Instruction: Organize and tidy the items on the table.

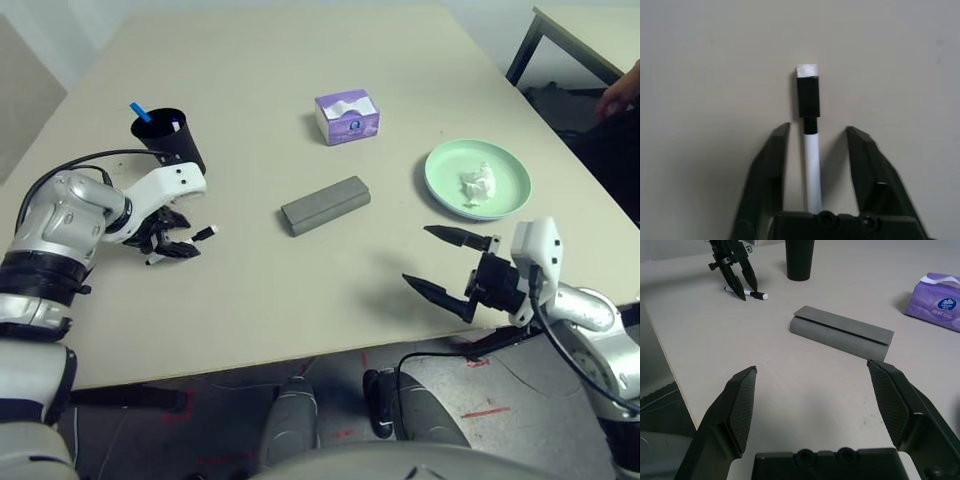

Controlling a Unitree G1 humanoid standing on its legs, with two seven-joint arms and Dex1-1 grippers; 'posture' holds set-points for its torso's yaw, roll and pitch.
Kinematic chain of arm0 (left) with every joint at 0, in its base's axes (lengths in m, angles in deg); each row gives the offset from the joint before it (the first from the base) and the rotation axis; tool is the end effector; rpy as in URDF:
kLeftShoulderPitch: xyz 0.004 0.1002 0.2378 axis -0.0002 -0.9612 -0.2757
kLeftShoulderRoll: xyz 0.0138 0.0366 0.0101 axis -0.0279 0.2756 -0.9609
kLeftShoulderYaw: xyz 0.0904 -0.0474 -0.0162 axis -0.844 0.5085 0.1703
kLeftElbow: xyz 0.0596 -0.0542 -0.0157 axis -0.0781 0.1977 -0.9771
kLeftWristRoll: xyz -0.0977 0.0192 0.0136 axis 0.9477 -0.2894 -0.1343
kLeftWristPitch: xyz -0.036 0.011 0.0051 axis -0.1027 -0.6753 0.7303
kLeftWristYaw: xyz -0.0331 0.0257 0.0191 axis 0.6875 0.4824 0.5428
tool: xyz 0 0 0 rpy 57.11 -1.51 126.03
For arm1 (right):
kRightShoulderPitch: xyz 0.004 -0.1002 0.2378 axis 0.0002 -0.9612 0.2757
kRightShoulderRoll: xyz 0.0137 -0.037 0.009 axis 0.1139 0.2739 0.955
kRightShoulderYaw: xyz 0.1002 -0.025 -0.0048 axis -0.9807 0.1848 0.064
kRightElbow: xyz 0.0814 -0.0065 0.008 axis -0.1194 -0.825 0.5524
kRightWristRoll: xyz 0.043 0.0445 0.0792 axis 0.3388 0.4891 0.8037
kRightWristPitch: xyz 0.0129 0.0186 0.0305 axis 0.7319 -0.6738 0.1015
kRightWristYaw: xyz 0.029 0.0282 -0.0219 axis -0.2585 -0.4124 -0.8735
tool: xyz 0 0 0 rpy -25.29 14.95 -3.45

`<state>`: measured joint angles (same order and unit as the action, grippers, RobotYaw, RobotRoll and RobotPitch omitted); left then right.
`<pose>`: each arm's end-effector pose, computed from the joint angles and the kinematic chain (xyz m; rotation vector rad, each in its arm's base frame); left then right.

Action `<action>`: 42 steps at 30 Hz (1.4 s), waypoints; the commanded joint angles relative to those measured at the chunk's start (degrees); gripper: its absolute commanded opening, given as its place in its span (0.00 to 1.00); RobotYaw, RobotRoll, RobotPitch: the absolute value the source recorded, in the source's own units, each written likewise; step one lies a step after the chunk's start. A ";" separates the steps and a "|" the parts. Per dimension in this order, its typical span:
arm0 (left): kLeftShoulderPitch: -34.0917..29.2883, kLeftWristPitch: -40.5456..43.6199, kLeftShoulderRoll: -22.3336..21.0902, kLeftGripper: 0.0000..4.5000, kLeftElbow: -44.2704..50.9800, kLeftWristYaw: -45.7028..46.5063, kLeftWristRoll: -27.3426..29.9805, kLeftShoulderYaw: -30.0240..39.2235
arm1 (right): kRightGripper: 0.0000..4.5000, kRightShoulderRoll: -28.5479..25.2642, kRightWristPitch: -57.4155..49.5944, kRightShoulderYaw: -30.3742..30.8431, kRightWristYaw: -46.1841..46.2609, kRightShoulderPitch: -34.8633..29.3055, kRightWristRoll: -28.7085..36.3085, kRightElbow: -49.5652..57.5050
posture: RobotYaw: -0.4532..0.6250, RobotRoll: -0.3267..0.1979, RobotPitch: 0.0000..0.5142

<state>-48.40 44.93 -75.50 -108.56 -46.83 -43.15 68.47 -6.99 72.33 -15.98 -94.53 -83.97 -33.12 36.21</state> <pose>0.2845 0.3400 0.2026 0.7823 0.9257 -0.7130 0.1918 -0.2076 0.1320 -0.2125 -0.1281 1.0528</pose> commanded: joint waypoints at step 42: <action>9.22 10.57 13.22 0.00 18.05 39.89 24.11 40.79 | 1.00 4.05 -4.89 -3.28 7.91 1.31 3.37 -0.25 | 0.38 0.62 0.32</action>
<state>-39.61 58.60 -62.33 -88.87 -9.61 -17.68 108.73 -3.00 67.72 -18.85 -86.74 -82.43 -29.87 36.31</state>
